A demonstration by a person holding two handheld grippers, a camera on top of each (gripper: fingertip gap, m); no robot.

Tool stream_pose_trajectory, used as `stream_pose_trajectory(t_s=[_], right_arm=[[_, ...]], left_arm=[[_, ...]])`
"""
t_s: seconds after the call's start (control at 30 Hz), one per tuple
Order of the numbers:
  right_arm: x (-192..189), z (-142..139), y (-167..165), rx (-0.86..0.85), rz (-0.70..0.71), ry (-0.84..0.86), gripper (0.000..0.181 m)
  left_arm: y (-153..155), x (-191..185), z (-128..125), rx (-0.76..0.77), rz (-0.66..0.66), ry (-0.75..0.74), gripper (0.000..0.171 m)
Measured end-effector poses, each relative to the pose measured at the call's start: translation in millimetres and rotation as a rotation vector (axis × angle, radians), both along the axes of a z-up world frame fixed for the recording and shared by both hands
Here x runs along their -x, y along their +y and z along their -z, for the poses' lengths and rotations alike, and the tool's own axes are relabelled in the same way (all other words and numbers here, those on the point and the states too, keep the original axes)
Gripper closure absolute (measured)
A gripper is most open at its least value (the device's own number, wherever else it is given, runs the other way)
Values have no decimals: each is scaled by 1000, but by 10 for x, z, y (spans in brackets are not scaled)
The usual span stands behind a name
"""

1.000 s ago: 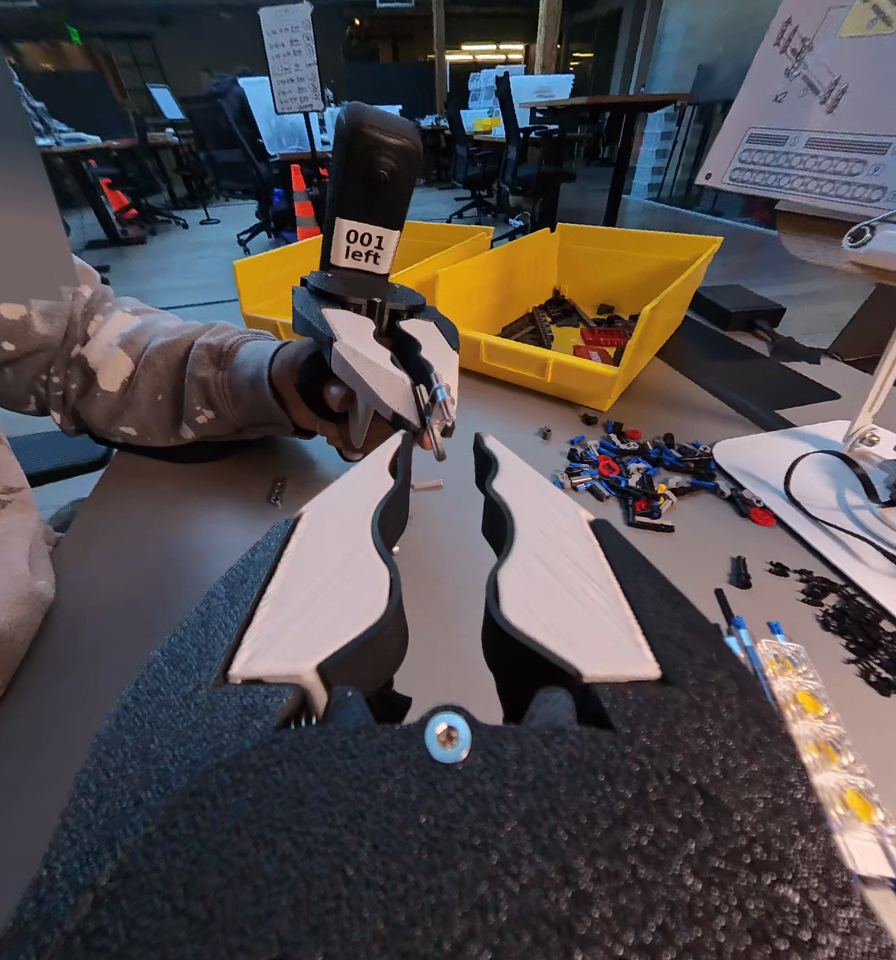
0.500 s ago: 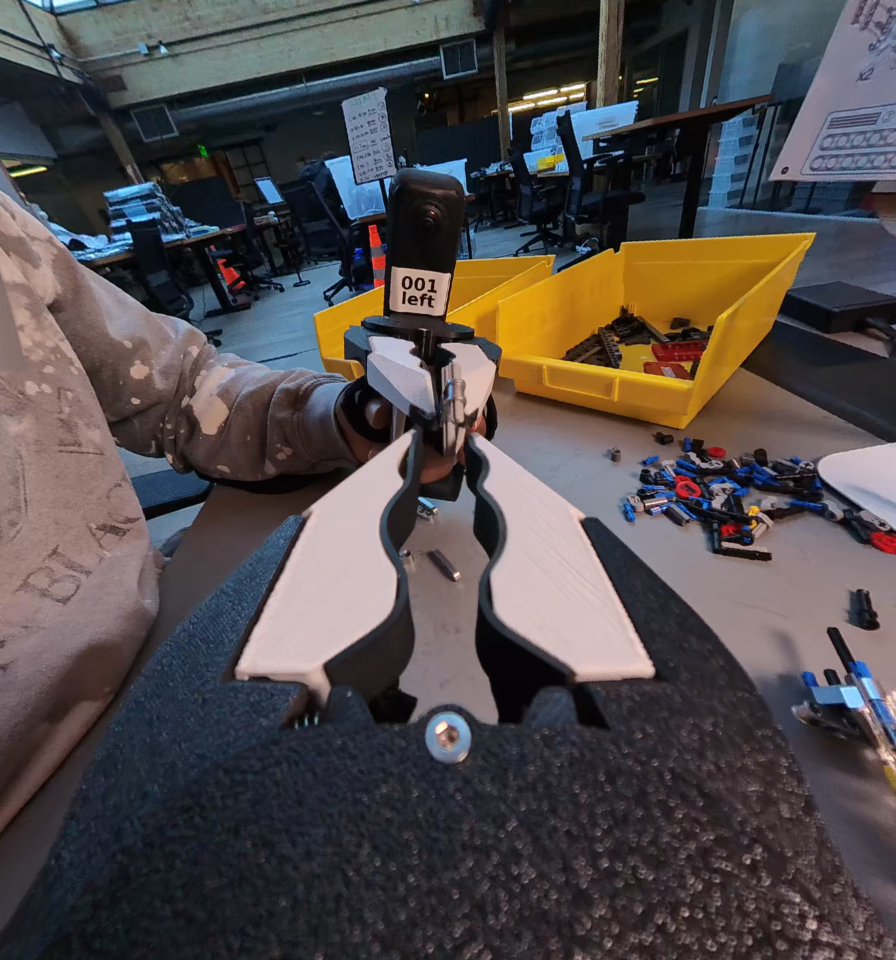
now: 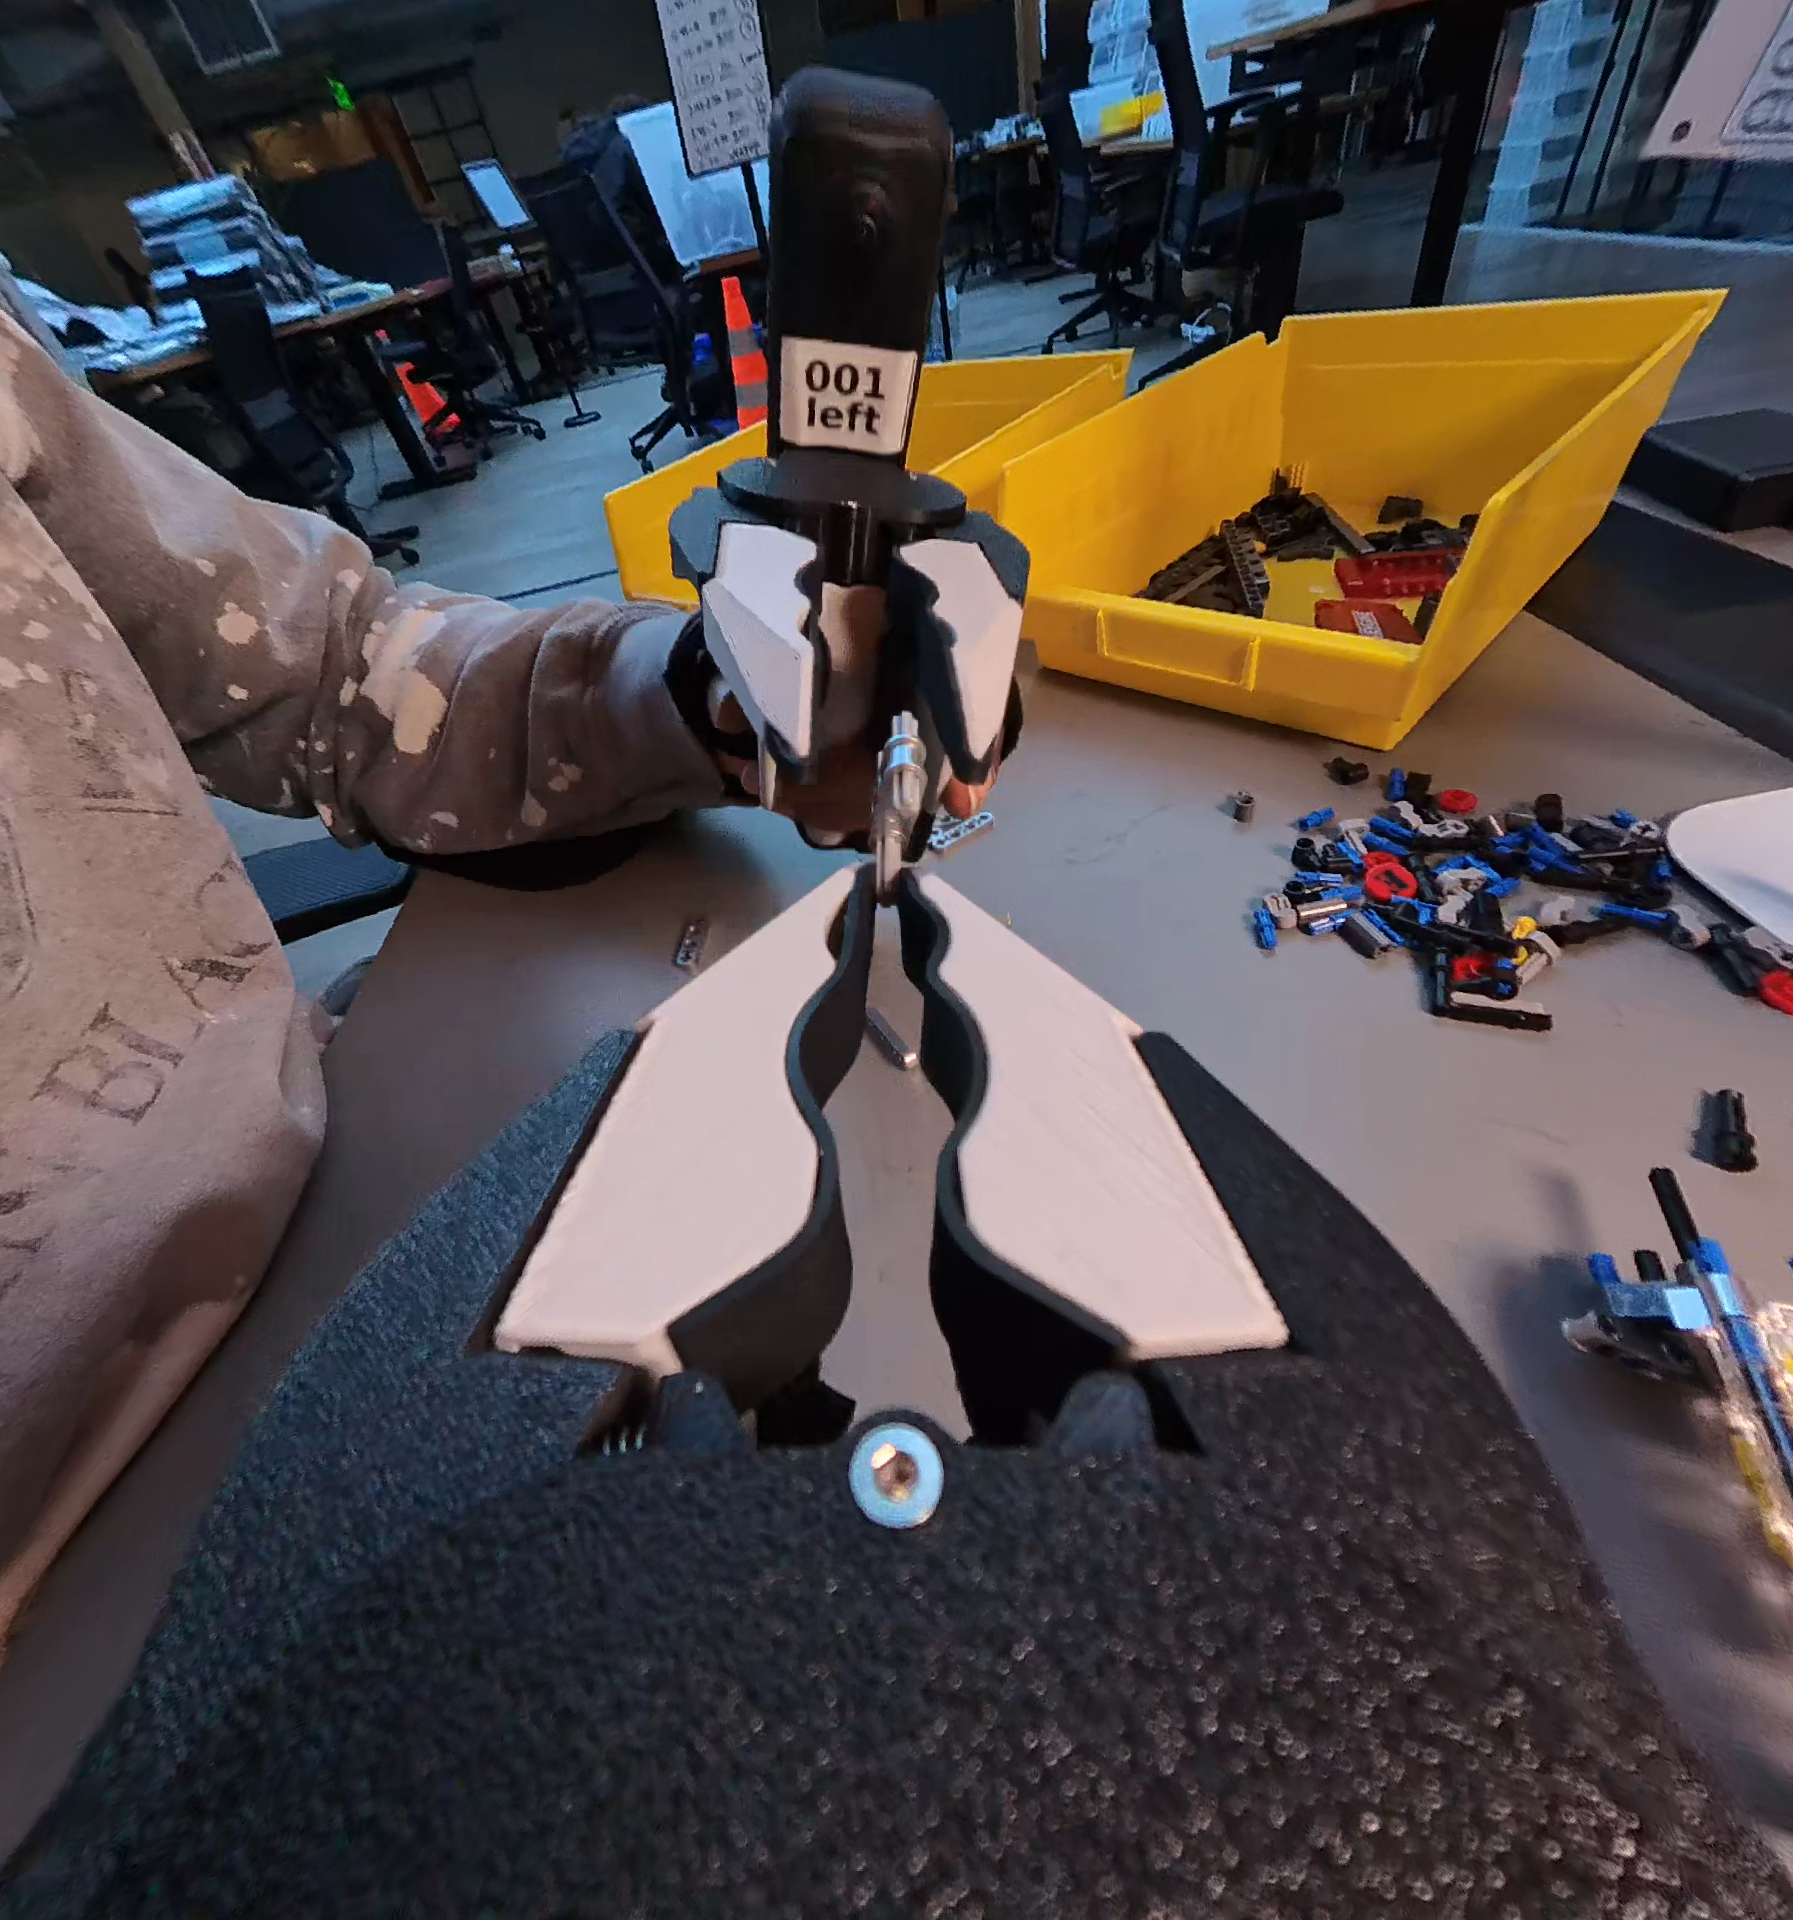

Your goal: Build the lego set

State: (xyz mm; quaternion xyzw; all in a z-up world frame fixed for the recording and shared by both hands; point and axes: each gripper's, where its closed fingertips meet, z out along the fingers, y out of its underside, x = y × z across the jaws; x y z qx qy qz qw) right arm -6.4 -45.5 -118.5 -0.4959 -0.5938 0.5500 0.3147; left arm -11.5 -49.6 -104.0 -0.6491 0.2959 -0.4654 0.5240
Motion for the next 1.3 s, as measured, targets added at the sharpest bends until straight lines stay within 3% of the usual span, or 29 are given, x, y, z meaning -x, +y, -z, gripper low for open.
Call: stream_pose_trajectory(t_s=[0.1,0.27,0.6,1.13,1.3], right_arm=[[29,85,-96,-17,-31,-35,179],[46,146,-104,-22,-30,-63,179],[74,33,-10,121,6,3,179],[91,113,-1,184,-10,-14,179],[-34,-60,269,207,66,56,181]], left_arm=[[-6,-46,106,19,6,63,154],[-40,-58,129,66,48,43,165],[47,-1,74,257,64,-183,166],[59,15,168,253,58,-80,166],[114,215,173,235,6,-49,166]])
